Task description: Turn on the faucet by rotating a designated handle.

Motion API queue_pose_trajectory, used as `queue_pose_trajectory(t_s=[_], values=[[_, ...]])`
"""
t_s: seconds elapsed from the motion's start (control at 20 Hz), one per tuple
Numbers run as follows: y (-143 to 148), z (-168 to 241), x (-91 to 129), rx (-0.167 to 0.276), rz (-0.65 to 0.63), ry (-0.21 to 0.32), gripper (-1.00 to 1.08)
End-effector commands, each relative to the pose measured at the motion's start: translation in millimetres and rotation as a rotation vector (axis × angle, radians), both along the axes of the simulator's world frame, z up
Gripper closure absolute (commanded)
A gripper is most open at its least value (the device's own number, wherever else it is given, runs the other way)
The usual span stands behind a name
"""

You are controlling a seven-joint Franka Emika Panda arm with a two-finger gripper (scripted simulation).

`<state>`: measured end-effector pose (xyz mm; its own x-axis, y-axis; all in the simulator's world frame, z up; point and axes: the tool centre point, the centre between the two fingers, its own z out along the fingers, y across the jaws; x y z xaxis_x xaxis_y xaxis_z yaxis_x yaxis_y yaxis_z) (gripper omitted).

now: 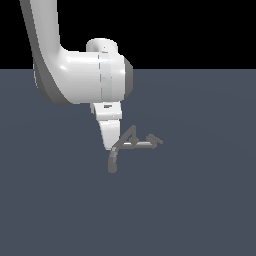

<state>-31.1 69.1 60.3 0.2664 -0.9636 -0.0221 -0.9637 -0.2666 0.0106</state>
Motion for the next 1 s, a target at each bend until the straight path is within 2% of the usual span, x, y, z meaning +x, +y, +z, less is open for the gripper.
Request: queue_pose_trajectory(t_s=[0.0, 0.2, 0.25, 0.3, 0.95], values=[[-45.2, 0.1, 17.2, -0.015, -0.069, -0.013, 1.08], [-61.7, 0.3, 27.2, -0.019, -0.089, -0.015, 1.08], [-5.1, 2.8, 1.9, -0.004, 0.005, 0.018, 1.08], [0.3, 1.0, 1.4, -0.002, 0.015, 0.021, 1.08], [-43.7, 0.2, 54.1, -0.017, -0.077, -0.01, 1.08]])
